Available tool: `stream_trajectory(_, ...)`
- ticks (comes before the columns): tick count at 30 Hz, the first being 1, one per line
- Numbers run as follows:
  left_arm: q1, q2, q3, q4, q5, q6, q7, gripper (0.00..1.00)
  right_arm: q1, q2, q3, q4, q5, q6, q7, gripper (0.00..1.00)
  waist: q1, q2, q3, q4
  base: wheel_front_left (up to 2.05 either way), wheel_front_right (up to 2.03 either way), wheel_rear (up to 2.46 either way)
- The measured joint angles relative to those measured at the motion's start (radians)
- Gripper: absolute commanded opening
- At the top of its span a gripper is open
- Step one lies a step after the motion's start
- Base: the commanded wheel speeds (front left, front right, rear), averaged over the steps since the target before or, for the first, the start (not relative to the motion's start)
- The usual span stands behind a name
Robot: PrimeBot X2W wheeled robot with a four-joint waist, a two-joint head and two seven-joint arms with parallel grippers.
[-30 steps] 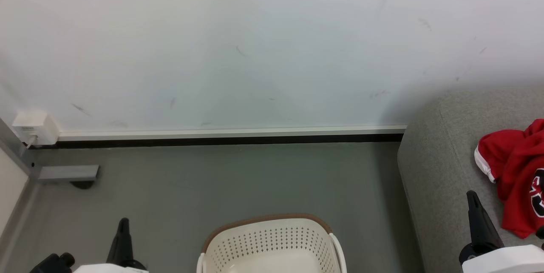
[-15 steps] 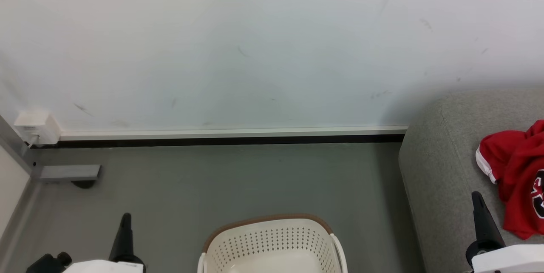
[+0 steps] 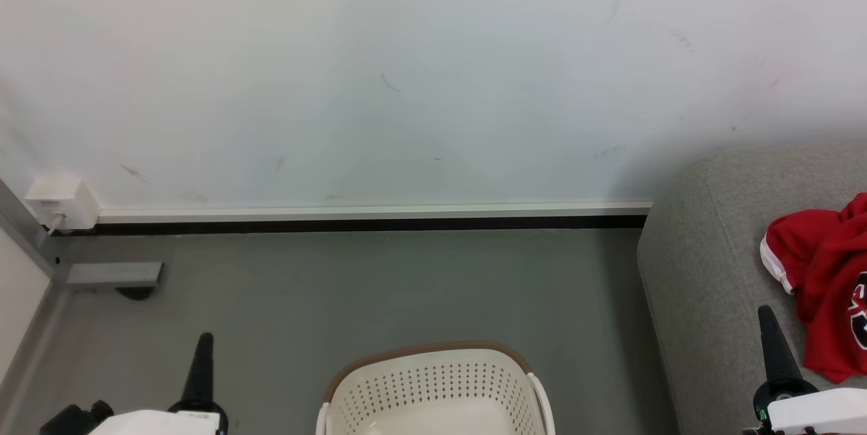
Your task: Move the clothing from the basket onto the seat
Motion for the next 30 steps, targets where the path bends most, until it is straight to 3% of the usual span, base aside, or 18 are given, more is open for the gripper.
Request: stream_trajectory(30, -0.015, 0.000, 0.003, -0.017, -0.279, -0.030, 0.071, 0.00, -0.002, 0.030, -0.060, -0.006, 0.228, 0.000, 0.072, 0.00, -0.0001, 0.0000, -0.003, 0.008, 0.00, 0.00, 0.00)
